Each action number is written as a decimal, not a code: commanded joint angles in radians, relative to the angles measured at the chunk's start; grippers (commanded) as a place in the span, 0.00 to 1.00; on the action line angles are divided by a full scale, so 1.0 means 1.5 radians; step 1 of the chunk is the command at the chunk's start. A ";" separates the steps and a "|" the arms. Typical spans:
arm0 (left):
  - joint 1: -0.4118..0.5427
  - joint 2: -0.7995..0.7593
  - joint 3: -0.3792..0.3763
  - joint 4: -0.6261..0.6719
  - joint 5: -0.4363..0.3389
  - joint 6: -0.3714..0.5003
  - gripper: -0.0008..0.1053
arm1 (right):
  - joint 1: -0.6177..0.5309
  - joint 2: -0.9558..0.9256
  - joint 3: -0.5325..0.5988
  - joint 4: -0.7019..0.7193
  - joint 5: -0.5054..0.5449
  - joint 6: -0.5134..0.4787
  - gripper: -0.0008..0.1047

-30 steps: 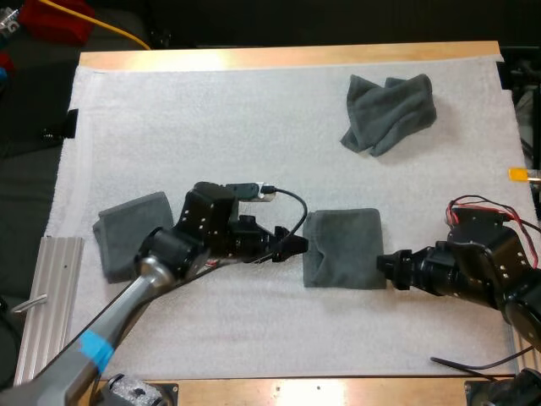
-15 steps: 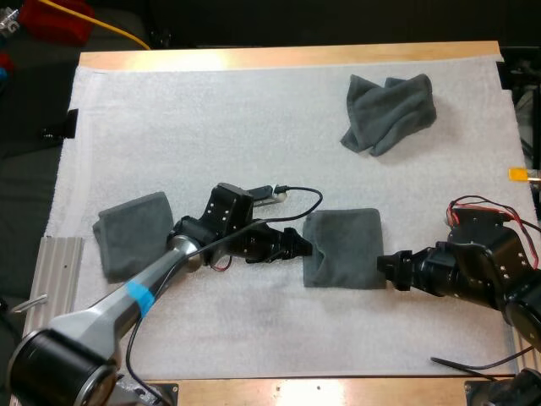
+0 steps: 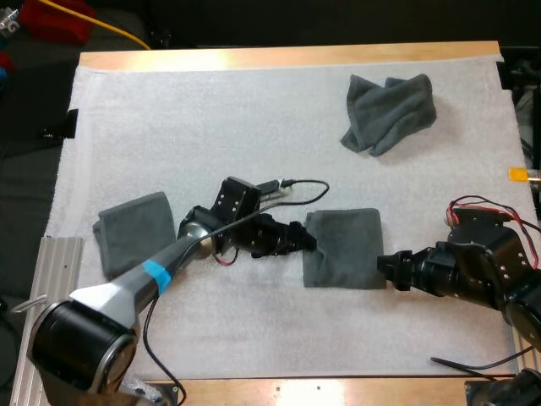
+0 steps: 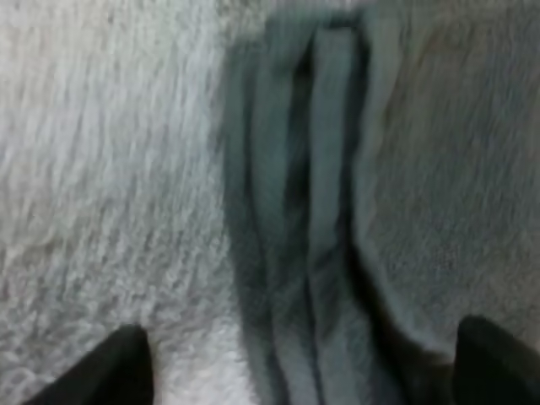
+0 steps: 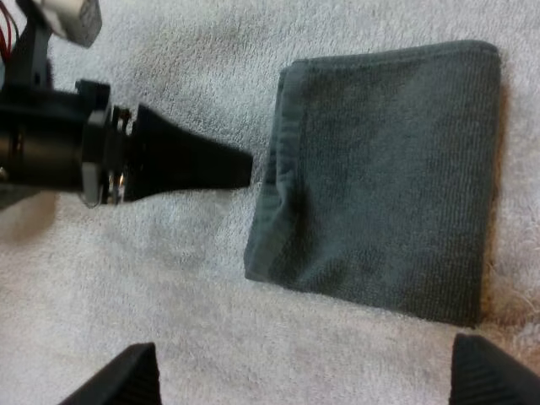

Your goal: Pick towel from pile, fold and stack

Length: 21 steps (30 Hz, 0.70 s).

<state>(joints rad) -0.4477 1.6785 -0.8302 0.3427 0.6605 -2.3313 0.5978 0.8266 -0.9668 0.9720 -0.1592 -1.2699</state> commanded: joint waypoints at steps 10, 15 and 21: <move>-0.020 0.055 -0.049 0.000 0.062 -0.054 0.66 | 0.001 -0.005 -0.001 0.037 -0.001 -0.024 0.65; -0.055 0.057 -0.057 0.020 0.016 -0.064 0.66 | 0.001 -0.005 -0.001 0.037 -0.001 -0.024 0.65; -0.085 0.057 -0.059 0.033 -0.009 -0.080 0.66 | 0.001 -0.005 -0.001 0.037 -0.001 -0.024 0.65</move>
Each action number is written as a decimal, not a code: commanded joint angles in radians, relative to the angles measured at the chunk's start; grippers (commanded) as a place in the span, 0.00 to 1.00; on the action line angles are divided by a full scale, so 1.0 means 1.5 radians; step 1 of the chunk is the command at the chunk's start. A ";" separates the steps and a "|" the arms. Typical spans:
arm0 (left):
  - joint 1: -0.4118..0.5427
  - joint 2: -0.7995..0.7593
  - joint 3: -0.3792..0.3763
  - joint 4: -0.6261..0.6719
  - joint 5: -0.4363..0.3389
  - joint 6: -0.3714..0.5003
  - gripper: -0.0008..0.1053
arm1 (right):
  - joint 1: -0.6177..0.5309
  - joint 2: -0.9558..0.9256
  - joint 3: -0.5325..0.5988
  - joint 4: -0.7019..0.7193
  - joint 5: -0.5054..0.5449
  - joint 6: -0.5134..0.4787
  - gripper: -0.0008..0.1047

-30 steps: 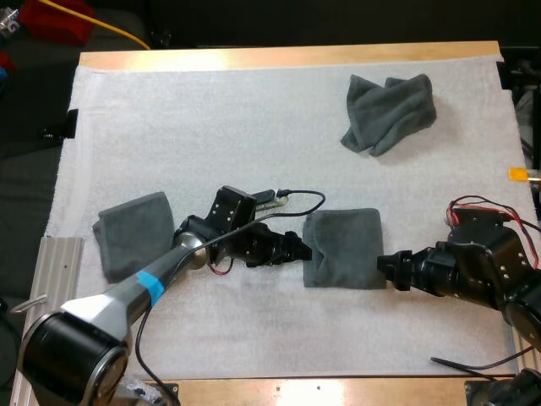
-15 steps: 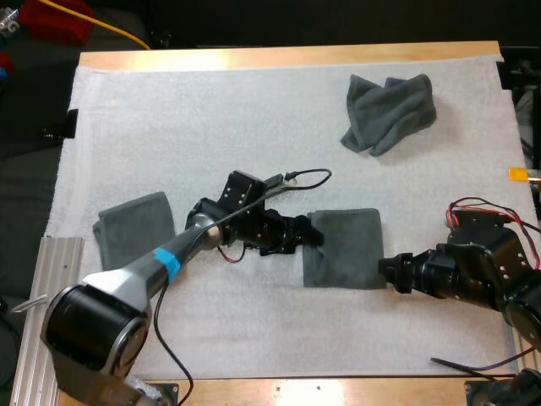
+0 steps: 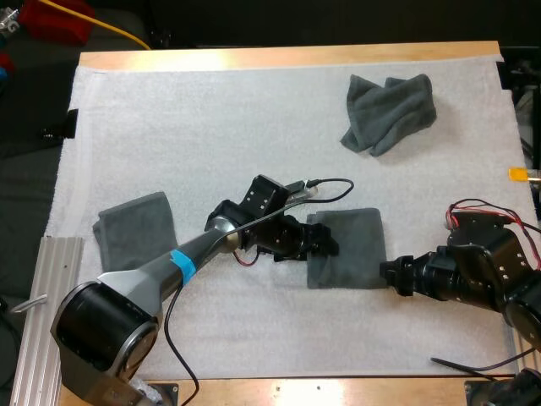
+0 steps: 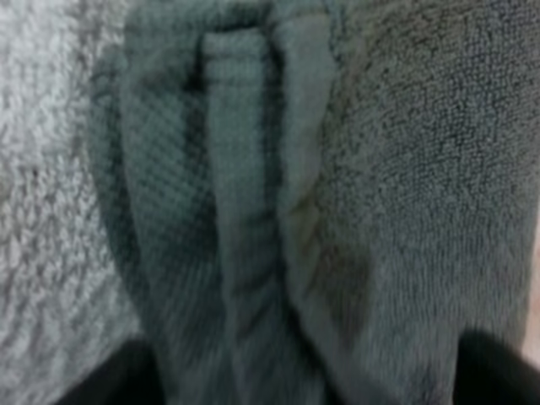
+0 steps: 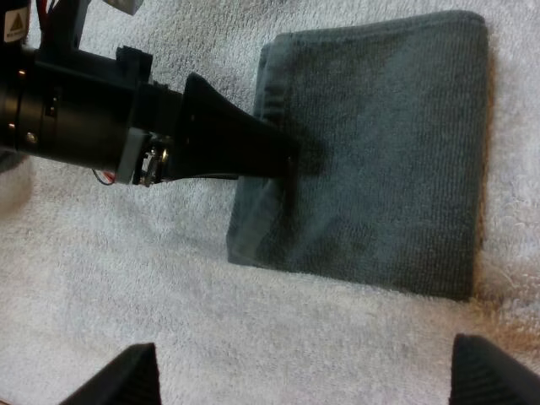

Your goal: Pick towel from pile, fold and stack

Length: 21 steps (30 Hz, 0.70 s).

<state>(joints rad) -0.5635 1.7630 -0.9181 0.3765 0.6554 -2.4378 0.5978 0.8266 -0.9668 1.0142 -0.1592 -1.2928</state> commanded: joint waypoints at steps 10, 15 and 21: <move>-0.022 0.001 -0.002 0.001 -0.005 -0.029 0.57 | 0.001 -0.025 -0.001 0.009 -0.001 -0.008 0.65; -0.026 0.009 -0.008 -0.010 0.001 -0.037 0.40 | 0.001 -0.040 -0.001 0.009 -0.001 -0.008 0.65; -0.025 0.012 -0.015 -0.010 0.014 -0.022 0.01 | 0.001 -0.045 -0.001 0.009 -0.001 -0.008 0.65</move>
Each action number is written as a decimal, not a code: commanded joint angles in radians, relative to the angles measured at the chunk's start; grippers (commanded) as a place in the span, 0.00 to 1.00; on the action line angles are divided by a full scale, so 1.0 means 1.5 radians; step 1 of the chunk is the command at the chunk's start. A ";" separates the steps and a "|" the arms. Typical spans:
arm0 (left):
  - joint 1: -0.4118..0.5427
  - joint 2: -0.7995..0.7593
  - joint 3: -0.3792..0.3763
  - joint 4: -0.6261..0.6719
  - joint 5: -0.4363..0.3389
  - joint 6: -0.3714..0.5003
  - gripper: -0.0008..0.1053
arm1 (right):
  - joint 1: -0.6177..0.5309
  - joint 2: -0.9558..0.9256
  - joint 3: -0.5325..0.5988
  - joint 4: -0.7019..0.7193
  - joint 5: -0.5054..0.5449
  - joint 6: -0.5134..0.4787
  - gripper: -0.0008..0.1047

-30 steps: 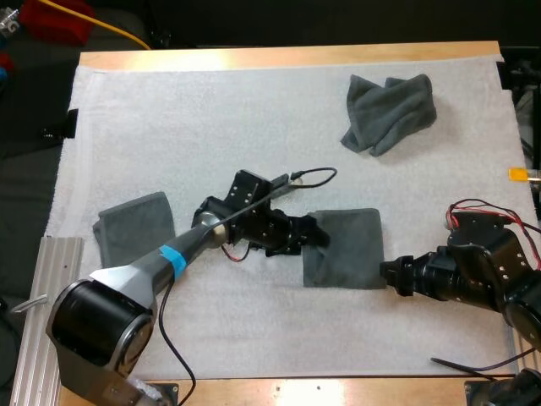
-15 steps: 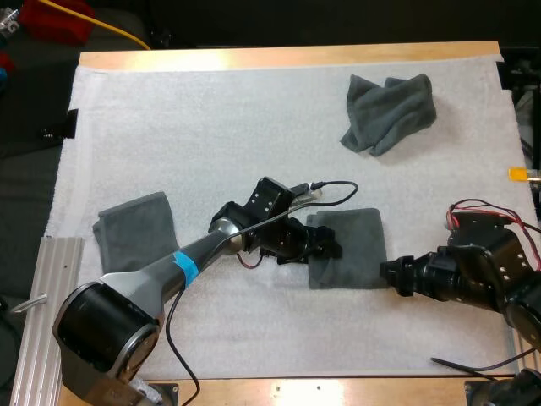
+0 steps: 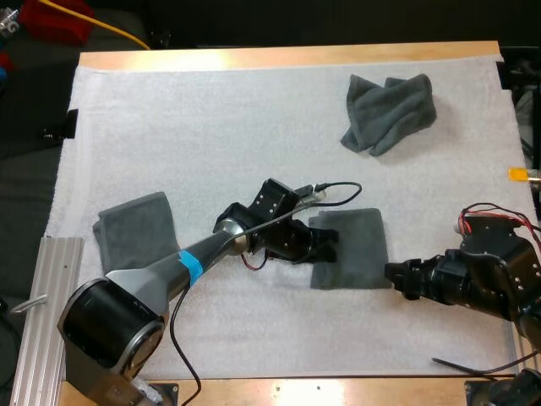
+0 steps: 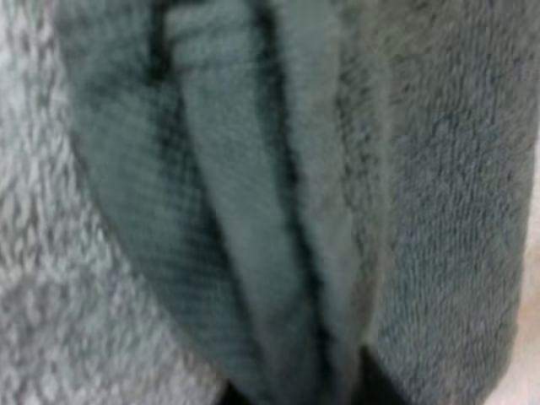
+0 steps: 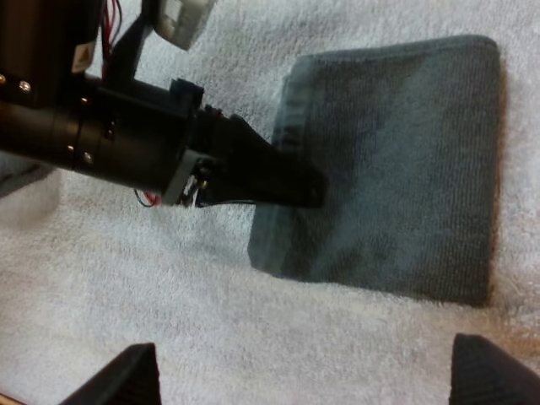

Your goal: Pick towel from pile, fold and stack

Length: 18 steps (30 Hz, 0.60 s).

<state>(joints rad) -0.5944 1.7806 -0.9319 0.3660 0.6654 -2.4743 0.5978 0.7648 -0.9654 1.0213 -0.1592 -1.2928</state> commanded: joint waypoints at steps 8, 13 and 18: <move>-0.005 -0.034 -0.006 -0.002 0.033 0.056 0.01 | 0.001 -0.004 -0.002 0.004 -0.001 -0.008 0.65; 0.018 -0.081 -0.006 -0.001 0.034 0.067 0.01 | 0.001 -0.004 -0.002 0.004 -0.001 -0.008 0.65; 0.069 -0.129 -0.006 0.030 0.047 0.096 0.01 | 0.001 -0.004 -0.002 0.004 -0.001 -0.008 0.65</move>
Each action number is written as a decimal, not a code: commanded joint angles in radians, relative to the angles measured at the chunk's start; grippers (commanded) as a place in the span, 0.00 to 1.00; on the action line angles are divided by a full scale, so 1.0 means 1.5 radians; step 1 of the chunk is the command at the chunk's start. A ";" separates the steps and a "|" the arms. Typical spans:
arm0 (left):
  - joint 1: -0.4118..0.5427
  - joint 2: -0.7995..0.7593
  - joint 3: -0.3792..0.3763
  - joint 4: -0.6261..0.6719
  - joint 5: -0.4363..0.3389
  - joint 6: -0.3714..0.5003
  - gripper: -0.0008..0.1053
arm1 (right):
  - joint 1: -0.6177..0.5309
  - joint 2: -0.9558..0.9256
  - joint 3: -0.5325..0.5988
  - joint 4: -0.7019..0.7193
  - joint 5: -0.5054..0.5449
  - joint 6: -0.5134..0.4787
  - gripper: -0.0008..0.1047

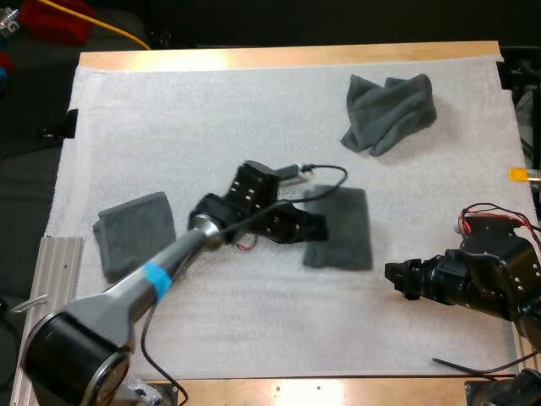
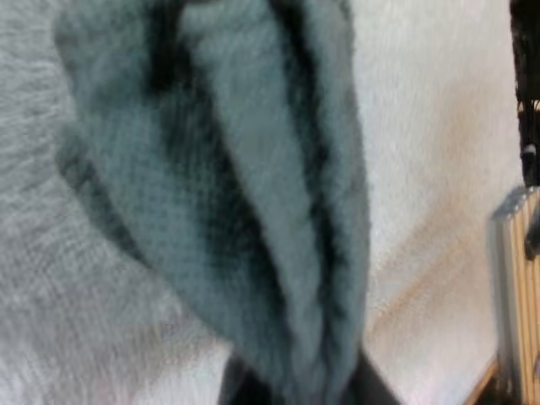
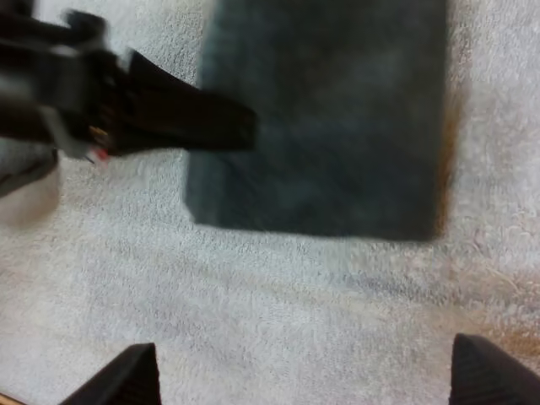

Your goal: Pick towel from pile, fold and stack

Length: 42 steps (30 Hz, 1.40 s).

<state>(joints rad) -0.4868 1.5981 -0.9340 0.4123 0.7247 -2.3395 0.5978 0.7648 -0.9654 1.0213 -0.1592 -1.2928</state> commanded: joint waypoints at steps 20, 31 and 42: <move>0.321 -0.180 -0.004 0.354 -0.011 0.331 0.01 | 0.001 -0.004 -0.002 0.002 -0.017 -0.008 0.65; 0.508 -0.195 -0.019 0.438 -0.011 0.422 0.01 | 0.001 -0.004 -0.002 -0.034 -0.052 -0.008 0.65; 0.579 -0.195 -0.067 0.497 -0.085 0.461 0.01 | 0.001 -0.004 -0.002 -0.034 -0.061 -0.008 0.65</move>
<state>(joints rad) 0.3824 1.3189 -1.0289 1.1493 0.6071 -1.6575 0.5978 0.7648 -0.9654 0.9759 -0.2425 -1.2928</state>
